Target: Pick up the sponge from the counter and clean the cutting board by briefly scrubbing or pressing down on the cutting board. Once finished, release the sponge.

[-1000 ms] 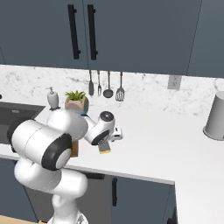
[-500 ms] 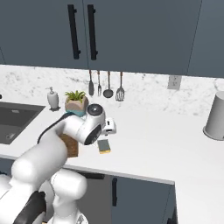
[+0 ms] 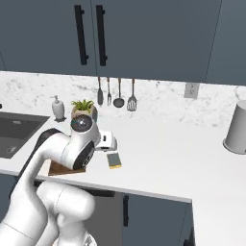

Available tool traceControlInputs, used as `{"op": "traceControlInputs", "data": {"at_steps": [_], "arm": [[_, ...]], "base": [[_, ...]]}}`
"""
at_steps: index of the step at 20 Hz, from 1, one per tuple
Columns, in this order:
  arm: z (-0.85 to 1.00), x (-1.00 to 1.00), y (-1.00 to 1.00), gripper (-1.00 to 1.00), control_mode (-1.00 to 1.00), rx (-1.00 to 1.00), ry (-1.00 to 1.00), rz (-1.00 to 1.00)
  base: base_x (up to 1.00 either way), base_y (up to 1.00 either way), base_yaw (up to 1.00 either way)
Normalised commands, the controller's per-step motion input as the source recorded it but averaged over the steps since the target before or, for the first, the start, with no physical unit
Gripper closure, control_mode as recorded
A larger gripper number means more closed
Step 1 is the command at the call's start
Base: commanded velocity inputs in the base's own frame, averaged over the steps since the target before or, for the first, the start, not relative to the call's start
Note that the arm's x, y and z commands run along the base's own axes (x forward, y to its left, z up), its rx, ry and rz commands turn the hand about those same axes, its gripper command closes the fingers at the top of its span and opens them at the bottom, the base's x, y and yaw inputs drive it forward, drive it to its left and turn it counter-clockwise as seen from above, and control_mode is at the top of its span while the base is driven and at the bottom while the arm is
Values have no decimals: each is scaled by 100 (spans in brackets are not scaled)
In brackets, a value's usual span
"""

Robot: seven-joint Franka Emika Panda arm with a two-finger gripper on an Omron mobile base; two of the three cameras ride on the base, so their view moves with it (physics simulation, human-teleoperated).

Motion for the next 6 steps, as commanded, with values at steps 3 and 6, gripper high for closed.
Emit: {"op": "traceControlInputs", "data": {"at_steps": [3, 6], "arm": [[61, -89, 18, -100, -100, -5, -17, -15], [60, -83, 13, -100, -100, -8, -23, -16]], "base": [[0, 0, 0], [0, 0, 0]]}}
